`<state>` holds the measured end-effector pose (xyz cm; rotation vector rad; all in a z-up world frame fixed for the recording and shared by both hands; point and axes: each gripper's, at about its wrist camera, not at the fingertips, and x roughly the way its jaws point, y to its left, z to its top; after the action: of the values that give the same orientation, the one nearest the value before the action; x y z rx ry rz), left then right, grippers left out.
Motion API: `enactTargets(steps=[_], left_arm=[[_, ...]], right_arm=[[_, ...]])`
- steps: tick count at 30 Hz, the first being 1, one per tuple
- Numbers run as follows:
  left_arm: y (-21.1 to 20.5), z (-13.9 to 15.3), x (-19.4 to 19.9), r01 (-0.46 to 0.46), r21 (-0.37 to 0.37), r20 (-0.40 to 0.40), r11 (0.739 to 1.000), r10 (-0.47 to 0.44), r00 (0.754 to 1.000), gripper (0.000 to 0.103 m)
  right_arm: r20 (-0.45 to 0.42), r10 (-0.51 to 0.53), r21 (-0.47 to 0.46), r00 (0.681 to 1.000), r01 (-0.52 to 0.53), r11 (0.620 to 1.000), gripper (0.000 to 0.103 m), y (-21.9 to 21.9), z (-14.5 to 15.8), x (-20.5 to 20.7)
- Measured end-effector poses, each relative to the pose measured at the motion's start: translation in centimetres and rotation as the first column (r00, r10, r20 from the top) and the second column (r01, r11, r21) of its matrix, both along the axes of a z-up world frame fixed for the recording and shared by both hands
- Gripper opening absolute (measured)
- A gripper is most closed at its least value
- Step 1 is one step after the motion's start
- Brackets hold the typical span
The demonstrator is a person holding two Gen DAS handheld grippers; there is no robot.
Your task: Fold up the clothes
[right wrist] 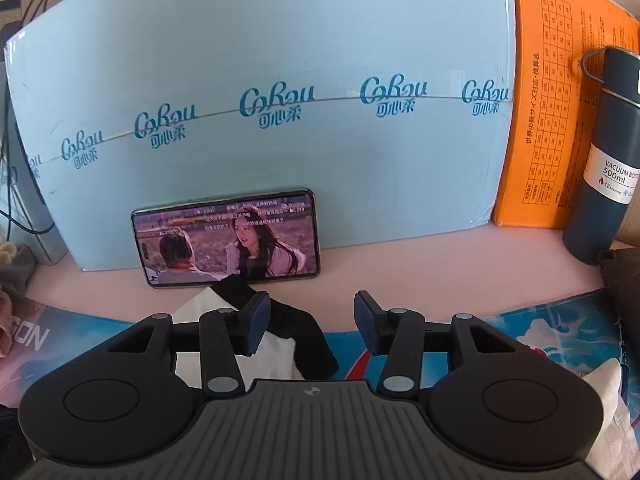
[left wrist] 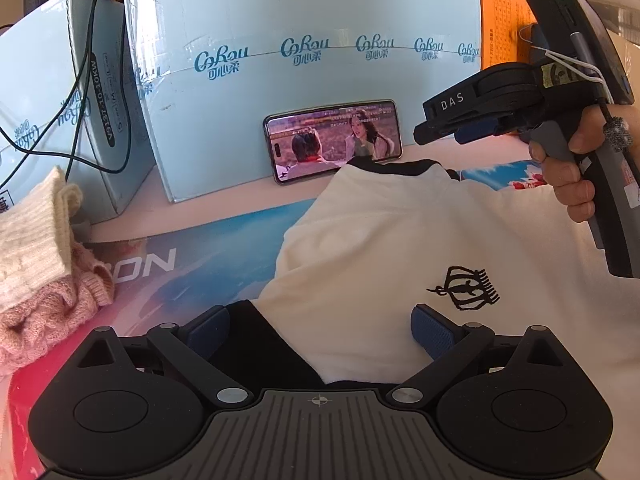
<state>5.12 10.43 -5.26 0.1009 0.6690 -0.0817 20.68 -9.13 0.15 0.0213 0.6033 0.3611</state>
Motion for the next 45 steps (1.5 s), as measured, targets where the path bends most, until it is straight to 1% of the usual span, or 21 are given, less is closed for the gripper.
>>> enactTargets(steps=[3,5,7,10,12,16,19,22,28,30,32,33,35,36,37,38,39,40,41,43,45], left_arm=[[0.0,-0.1,0.1,-0.004,0.004,-0.004,1.000,0.004,1.000,0.099],[0.0,-0.2,0.1,-0.006,0.009,-0.010,1.000,0.006,1.000,0.099],[-0.1,-0.2,0.1,-0.007,0.010,-0.012,1.000,0.008,1.000,0.100],[0.0,-0.3,0.2,-0.011,0.010,-0.017,1.000,0.012,1.000,0.101],[0.1,-0.4,0.2,-0.015,0.009,-0.021,1.000,0.015,1.000,0.103],[0.4,-0.5,0.3,-0.020,-0.001,-0.029,1.000,0.020,0.999,0.103],[0.5,-0.5,0.4,-0.020,-0.004,-0.030,1.000,0.020,0.999,0.103],[0.5,-0.5,0.4,-0.020,-0.005,-0.030,1.000,0.020,0.999,0.103],[0.5,-0.5,0.4,-0.021,-0.006,-0.032,1.000,0.020,0.999,0.103],[0.5,-0.5,0.3,-0.021,-0.006,-0.032,1.000,0.020,0.999,0.103],[0.7,-0.4,0.2,-0.015,-0.012,-0.030,1.000,0.015,0.999,0.103],[0.9,-0.3,0.0,-0.007,-0.020,-0.024,1.000,0.006,1.000,0.103],[2.2,0.8,-1.2,-0.006,-0.085,0.040,0.996,0.009,0.999,0.103],[3.6,1.7,-2.1,-0.030,-0.144,0.092,0.989,0.044,0.995,0.103],[5.2,2.7,-3.2,-0.058,-0.211,0.146,0.976,0.091,0.985,0.103],[6.4,3.4,-4.2,-0.102,-0.245,0.177,0.964,0.148,0.973,0.103],[7.6,3.9,-5.2,-0.150,-0.271,0.199,0.951,0.208,0.958,0.103],[8.3,4.2,-5.8,-0.190,-0.262,0.196,0.946,0.245,0.950,0.103],[8.9,4.3,-6.4,-0.227,-0.242,0.187,0.943,0.275,0.943,0.103],[8.8,3.9,-7.3,-0.242,-0.166,0.157,0.956,0.268,0.951,0.103],[8.4,3.2,-8.1,-0.232,-0.102,0.119,0.967,0.244,0.963,0.103]], right_arm=[[-0.003,0.082,0.071,0.997,-0.081,0.994,0.044,0.1,0.1,-0.7],[-0.053,0.134,0.098,0.990,-0.128,0.987,0.044,0.3,-0.5,-0.6],[-0.098,0.163,0.109,0.982,-0.153,0.982,0.044,0.7,-1.4,-0.2],[-0.135,0.156,0.075,0.979,-0.147,0.986,0.044,1.1,-2.7,0.3],[-0.112,0.163,0.084,0.980,-0.155,0.984,0.045,0.9,-3.0,0.0],[-0.107,0.171,0.103,0.979,-0.161,0.982,0.047,0.5,-3.2,-0.1],[-0.089,0.152,0.081,0.984,-0.144,0.986,0.047,0.4,-3.3,-0.1],[-0.082,0.130,0.091,0.988,-0.123,0.988,0.047,0.2,-3.5,-0.1],[-0.061,0.128,0.084,0.990,-0.122,0.989,0.047,0.3,-3.8,-0.3],[-0.062,0.131,0.091,0.989,-0.125,0.988,0.048,0.3,-3.8,-0.3],[-0.082,0.133,0.133,0.988,-0.122,0.984,0.051,-0.2,-3.5,-0.3],[-0.095,0.134,0.159,0.986,-0.118,0.980,0.052,-0.5,-3.4,-0.2],[-0.093,0.132,0.212,0.987,-0.110,0.971,0.058,-1.7,-2.2,-0.9],[-0.087,0.130,0.239,0.988,-0.106,0.965,0.063,-2.3,-1.5,-1.3],[-0.082,0.128,0.266,0.988,-0.103,0.959,0.067,-3.0,-0.8,-1.7],[-0.069,0.123,0.276,0.990,-0.099,0.956,0.068,-3.8,-0.1,-2.2],[-0.051,0.113,0.265,0.992,-0.096,0.959,0.070,-4.8,0.5,-3.0],[-0.035,0.106,0.247,0.994,-0.094,0.964,0.073,-5.9,1.0,-3.9],[-0.020,0.101,0.227,0.995,-0.094,0.969,0.074,-6.9,1.4,-4.9],[0.010,0.096,0.185,0.995,-0.096,0.978,0.075,-9.0,1.9,-6.9],[0.025,0.099,0.131,0.995,-0.102,0.986,0.079,-10.7,1.9,-9.1]])
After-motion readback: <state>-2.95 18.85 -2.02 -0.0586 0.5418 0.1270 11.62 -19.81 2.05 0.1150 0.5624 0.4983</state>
